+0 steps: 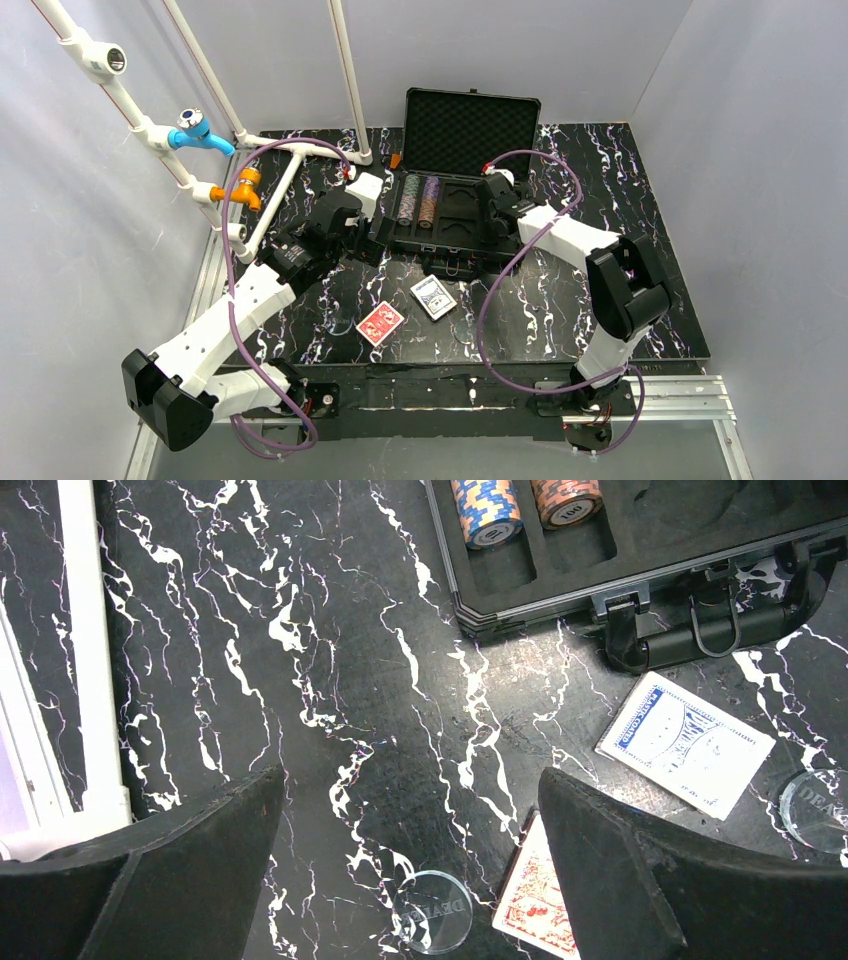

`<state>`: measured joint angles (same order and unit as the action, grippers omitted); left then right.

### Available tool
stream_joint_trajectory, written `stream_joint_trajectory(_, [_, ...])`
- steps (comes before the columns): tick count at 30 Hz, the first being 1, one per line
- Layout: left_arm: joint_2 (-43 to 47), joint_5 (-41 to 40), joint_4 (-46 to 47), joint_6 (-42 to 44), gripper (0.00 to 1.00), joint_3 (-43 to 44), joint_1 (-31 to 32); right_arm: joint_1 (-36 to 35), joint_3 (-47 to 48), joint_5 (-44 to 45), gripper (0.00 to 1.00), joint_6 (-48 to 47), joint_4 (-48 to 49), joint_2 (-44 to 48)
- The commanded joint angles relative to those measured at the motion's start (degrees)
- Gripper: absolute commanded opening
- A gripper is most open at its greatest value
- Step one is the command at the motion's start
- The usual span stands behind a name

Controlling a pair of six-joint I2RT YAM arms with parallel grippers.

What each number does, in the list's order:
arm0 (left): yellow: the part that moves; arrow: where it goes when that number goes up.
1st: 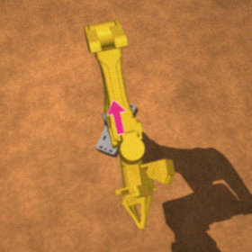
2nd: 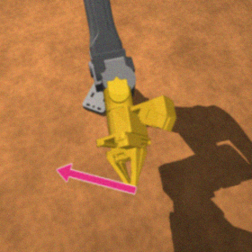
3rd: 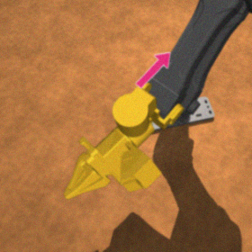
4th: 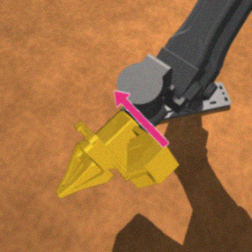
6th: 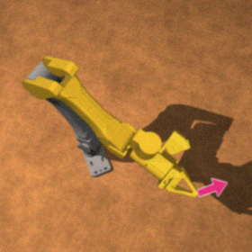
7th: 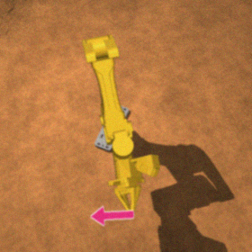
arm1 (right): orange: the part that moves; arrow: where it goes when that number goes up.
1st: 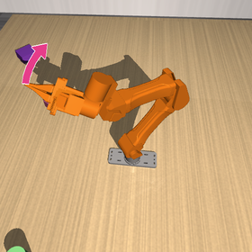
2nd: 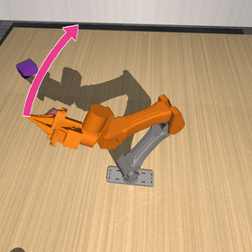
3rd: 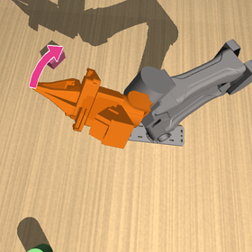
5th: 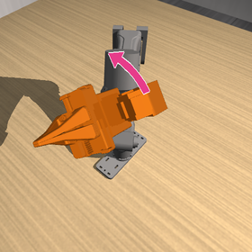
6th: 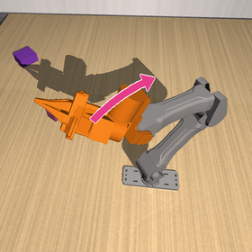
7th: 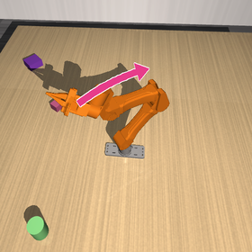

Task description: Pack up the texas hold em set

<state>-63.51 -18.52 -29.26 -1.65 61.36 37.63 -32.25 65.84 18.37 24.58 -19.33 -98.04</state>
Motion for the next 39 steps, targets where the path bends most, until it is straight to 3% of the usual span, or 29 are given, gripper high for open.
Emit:
stream_joint_trajectory(1, [0.12,-1.52,-1.07,0.5,0.98,0.08,0.22,0.9,3.94,2.7,0.19,-1.67,2.72,-1.5])
stream_joint_trajectory(26, [0.51,-1.6,-1.13,0.68,0.97,0.26,0.23,1.58,6.62,1.03,0.23,-5.73,4.22,-1.09])
stream_joint_trajectory(39, [0.96,-1.99,-1.15,0.6,0.97,0.26,0.24,1.58,7.98,-2.12,0.39,-5.42,0.75,7.35])
